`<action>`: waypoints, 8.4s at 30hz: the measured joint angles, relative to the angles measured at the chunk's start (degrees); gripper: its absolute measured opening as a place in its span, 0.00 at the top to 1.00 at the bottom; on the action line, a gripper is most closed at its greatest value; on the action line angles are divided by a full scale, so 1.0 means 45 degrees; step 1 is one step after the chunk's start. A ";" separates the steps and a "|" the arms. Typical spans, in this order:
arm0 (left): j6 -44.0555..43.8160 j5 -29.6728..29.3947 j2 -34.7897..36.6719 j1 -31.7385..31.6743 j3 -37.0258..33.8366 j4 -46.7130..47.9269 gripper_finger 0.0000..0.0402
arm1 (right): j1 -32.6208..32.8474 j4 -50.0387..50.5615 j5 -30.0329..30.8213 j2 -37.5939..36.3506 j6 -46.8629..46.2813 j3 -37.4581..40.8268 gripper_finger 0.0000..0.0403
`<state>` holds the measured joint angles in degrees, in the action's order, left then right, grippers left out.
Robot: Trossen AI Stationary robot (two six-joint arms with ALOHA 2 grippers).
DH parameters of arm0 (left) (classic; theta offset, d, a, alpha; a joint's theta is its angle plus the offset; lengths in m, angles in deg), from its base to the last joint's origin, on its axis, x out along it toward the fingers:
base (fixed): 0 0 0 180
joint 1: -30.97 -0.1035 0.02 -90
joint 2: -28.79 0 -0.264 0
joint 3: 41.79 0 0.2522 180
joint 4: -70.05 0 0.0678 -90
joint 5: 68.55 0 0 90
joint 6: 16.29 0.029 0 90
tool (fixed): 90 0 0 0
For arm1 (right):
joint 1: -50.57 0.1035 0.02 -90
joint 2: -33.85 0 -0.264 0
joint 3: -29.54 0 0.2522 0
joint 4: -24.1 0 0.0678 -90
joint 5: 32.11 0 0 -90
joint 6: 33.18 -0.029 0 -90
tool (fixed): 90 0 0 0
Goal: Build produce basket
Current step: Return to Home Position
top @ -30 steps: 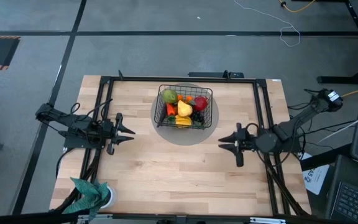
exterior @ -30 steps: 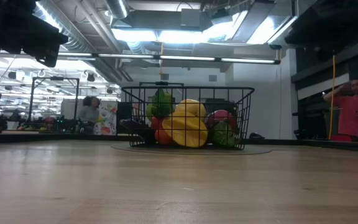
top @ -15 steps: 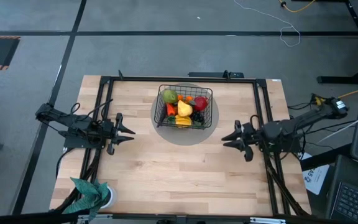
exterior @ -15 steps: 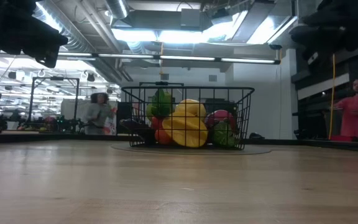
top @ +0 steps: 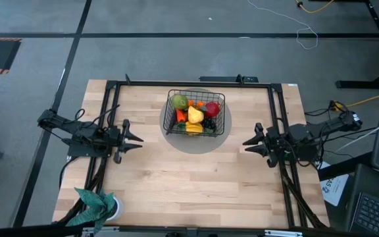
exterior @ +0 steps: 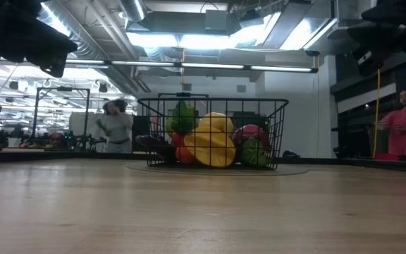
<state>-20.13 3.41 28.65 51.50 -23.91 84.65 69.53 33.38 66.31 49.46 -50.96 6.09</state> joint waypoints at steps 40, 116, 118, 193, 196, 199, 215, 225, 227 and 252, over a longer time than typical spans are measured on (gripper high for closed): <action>0.0112 -0.0215 0.0000 -0.0005 -0.0280 0.0572 0.76 | 0.0000 0.5217 0.1517 -0.3452 -0.0328 0.0641 0.71; -0.1695 -0.0827 -0.1991 -0.0010 -0.0301 0.0602 0.76 | -0.0010 0.5110 0.2556 -0.3360 0.0032 0.0806 0.71; -0.1695 -0.0827 -0.1991 -0.0010 -0.0301 0.0602 0.76 | -0.0010 0.5110 0.2556 -0.3360 0.0040 0.0804 0.71; -0.1695 -0.0822 -0.1987 -0.0009 -0.0306 0.0602 0.76 | -0.0010 0.5110 0.2556 -0.3360 0.0038 0.0806 0.71; -0.1695 -0.0825 -0.1990 -0.0008 -0.0303 0.0602 0.76 | -0.0010 0.5110 0.2556 -0.3359 0.0023 0.0806 0.71; -0.1695 -0.0822 -0.1987 -0.0006 -0.0301 0.0602 0.76 | -0.0010 0.5110 0.2556 -0.3355 0.0038 0.0804 0.71; -0.1695 -0.0822 -0.1990 -0.0008 -0.0306 0.0602 0.76 | -0.0010 0.5110 0.2556 -0.3355 0.0033 0.0806 0.71; -0.1695 -0.0822 -0.1989 -0.0007 -0.0306 0.0602 0.76 | -0.0010 0.5110 0.2556 -0.3355 0.0038 0.0806 0.71; -0.1695 -0.0822 -0.1987 -0.0008 -0.0305 0.0602 0.76 | -0.0010 0.5110 0.2556 -0.3356 0.0024 0.0806 0.71; -0.1695 -0.0822 -0.1991 -0.0010 -0.0306 0.0602 0.76 | -0.0010 0.5110 0.2556 -0.3355 0.0038 0.0806 0.71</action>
<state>-27.76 -0.29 19.69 51.46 -25.29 87.36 69.49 56.38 77.82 34.36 -50.79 9.72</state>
